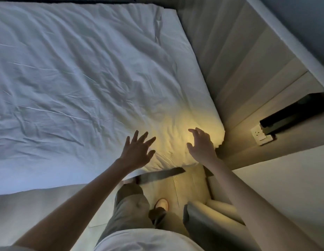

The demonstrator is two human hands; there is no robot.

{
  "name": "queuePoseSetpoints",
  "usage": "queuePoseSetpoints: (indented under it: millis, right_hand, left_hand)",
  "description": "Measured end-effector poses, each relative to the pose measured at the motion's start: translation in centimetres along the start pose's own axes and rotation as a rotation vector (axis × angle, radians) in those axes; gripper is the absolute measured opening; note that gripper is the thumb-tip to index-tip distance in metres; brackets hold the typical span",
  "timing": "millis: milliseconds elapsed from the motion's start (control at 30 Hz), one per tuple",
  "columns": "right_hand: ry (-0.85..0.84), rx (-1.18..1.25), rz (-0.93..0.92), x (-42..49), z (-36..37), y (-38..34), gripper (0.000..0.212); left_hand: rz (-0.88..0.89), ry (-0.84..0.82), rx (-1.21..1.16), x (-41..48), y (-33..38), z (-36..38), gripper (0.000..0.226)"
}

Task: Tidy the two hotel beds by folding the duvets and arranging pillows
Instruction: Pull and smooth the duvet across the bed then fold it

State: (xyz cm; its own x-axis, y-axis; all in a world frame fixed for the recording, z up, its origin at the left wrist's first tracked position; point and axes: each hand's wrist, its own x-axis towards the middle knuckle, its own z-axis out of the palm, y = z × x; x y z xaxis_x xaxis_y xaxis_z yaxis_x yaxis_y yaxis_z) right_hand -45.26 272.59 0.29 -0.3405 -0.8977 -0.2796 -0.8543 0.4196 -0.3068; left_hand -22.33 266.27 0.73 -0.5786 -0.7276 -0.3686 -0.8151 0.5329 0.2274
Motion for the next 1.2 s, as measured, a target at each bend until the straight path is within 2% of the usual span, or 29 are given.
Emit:
queuePoseSetpoints:
  millis: [267, 500, 667, 933, 1200]
  right_hand:
    - [0.081, -0.069, -0.295, -1.6, -5.2, -9.0, 0.049]
    - [0.116, -0.063, -0.444, -1.8, -5.8, -21.4, 0.052]
    - [0.104, -0.007, -0.534, -2.5, -2.7, -34.3, 0.054]
    - [0.094, 0.026, -0.835, -3.9, 3.5, -56.5, 0.056]
    - [0.087, -0.022, -1.082, -2.2, 10.3, -77.3, 0.057]
  left_hand:
    - [-0.028, 0.282, 0.02, -3.7, -5.1, -6.0, 0.055]
    - [-0.051, 0.53, 0.014, -9.0, -16.0, -9.9, 0.053]
    - [-0.169, 0.63, 0.037, -16.3, -27.4, -12.4, 0.053]
    - [-0.457, 0.683, 0.059, -29.2, -44.7, -15.0, 0.056]
    - [-0.639, 0.763, 0.061, -36.6, -60.2, -18.1, 0.057]
